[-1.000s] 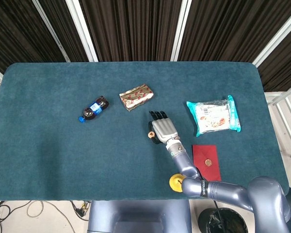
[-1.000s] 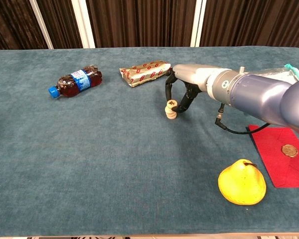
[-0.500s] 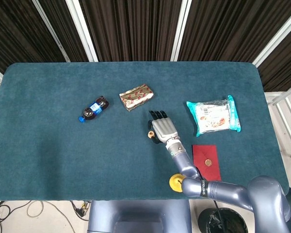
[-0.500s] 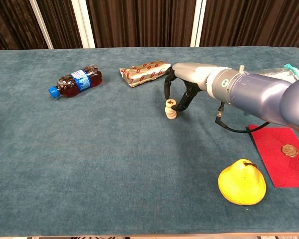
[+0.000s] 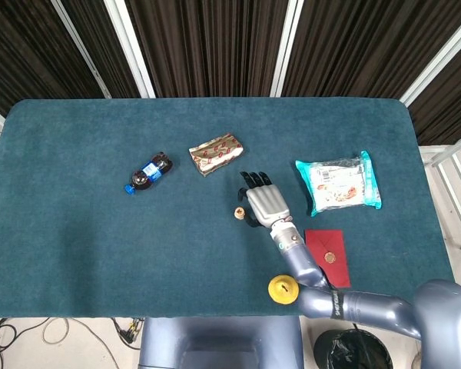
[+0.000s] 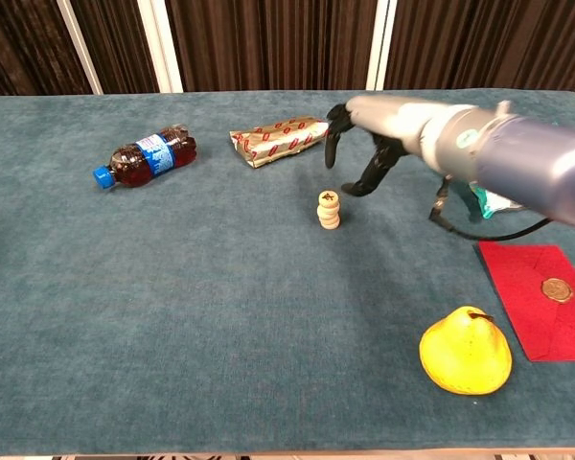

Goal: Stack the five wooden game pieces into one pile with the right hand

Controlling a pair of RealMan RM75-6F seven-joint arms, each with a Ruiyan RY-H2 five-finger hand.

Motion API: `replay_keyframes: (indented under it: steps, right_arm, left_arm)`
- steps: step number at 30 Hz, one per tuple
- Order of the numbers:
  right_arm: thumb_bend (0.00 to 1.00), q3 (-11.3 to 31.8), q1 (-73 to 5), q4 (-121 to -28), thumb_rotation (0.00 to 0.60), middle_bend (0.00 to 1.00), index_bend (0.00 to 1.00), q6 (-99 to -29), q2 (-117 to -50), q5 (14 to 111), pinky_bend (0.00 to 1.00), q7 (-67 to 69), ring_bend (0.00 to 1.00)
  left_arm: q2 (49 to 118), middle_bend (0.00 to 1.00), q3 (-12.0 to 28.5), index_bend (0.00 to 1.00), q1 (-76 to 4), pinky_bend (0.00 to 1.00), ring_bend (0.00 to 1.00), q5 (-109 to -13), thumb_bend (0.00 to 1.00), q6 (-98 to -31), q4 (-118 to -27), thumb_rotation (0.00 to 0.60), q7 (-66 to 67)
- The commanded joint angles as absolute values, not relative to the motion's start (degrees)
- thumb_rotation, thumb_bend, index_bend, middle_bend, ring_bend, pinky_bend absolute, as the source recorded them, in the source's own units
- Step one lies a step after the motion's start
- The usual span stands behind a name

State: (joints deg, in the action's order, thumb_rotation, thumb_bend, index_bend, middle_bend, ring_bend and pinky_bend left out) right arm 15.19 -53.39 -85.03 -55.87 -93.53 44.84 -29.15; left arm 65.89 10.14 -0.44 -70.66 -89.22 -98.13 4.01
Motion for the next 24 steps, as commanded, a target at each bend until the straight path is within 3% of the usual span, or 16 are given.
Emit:
replay_keyframes:
  steps: [1, 7, 15, 24]
  right_arm:
    - [0.4, 13.57, -49.17, -93.53, 0.6, 0.0, 0.37, -62.16, -87.14, 49.82, 0.0, -28.98, 0.0]
    - [0.4, 9.95, -41.03, -104.31, 0.6, 0.0, 0.32, -73.72, -76.64, 60.56, 0.0, -27.95, 0.0]
    - [0.4, 3.82, -29.23, -111.45, 0.6, 0.0, 0.26, -82.54, -63.73, 68.88, 0.0, -19.42, 0.0]
    - [0.4, -2.0, -17.97, -107.51, 0.6, 0.0, 0.18, -93.06, -61.92, 76.75, 0.0, -18.72, 0.0]
  left_arm:
    - [65.92, 0.0, 10.11, 0.11, -0.41, 0.0, 0.0, -70.76, 0.61, -89.33, -98.16, 0.6, 4.08]
    - [66.06, 0.0, 10.03, 0.1, -0.37, 0.0, 0.0, -70.88, 0.61, -89.49, -98.3, 0.6, 4.31]
    - [66.2, 0.0, 9.71, 0.1, -0.44, 0.0, 0.0, -71.37, 0.61, -89.49, -98.28, 0.6, 4.83]
    - [65.43, 0.0, 8.73, 0.08, -0.65, 0.0, 0.0, -72.2, 0.61, -88.64, -98.02, 0.6, 6.3]
